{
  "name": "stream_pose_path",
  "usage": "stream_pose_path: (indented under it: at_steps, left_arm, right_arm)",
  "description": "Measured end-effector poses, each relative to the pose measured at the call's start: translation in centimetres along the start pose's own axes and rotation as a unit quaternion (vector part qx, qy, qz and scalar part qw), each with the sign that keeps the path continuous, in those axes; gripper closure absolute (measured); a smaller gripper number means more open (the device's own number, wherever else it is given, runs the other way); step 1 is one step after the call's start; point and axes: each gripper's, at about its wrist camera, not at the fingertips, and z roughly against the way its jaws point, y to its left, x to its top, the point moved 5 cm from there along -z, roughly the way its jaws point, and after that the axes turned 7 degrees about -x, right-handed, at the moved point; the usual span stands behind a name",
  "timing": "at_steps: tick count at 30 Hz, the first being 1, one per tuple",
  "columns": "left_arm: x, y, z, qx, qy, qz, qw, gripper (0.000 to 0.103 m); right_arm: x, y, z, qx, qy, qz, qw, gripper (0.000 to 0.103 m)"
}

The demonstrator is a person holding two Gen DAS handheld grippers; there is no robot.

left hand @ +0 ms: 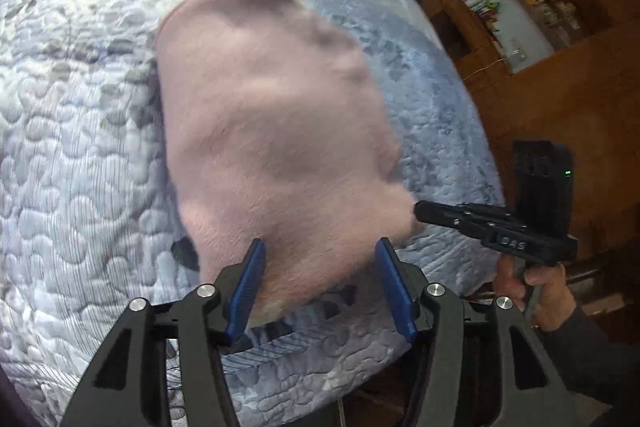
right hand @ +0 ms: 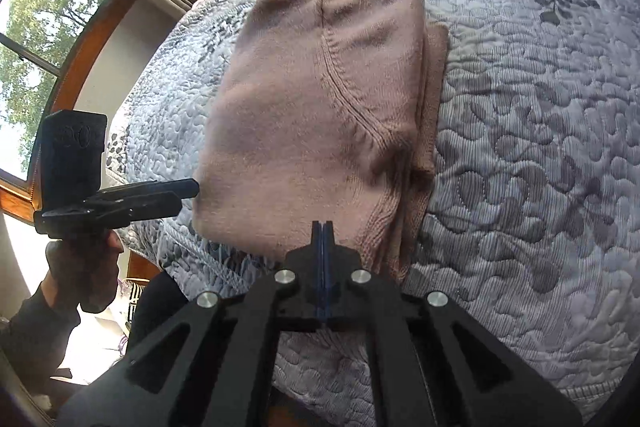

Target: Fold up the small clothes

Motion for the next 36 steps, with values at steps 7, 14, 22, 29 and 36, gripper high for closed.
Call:
stream_pose_path:
  at_steps: [7, 14, 22, 29, 36]
  left_arm:
    - [-1.0, -2.9, 3.5, 0.035, -0.041, -0.007, 0.9985, 0.036]
    - [-7.9, -11.4, 12.6, 0.204, -0.118, -0.081, 0.9684, 0.015]
    - [-15.6, -15.7, 18.4, 0.256, -0.121, -0.053, 0.9575, 0.011]
    - [-19.2, -19.6, 22.9, 0.237, -0.157, -0.016, 0.9587, 0.011]
    - [-20.7, -23.6, 25.2, 0.253, -0.163, -0.039, 0.9528, 0.011]
  right_arm:
    - [-1.3, 1.1, 4.4, -0.027, -0.04, -0.009, 0.999, 0.09]
    - [-5.8, 6.6, 16.0, -0.151, -0.151, 0.008, 0.977, 0.006]
    - [-13.0, 12.4, 23.9, -0.246, -0.206, 0.032, 0.947, 0.003]
    - [-16.1, 15.6, 27.6, -0.226, -0.174, 0.011, 0.958, 0.003]
    - [-18.0, 18.4, 31.5, -0.263, -0.208, 0.016, 0.942, 0.003]
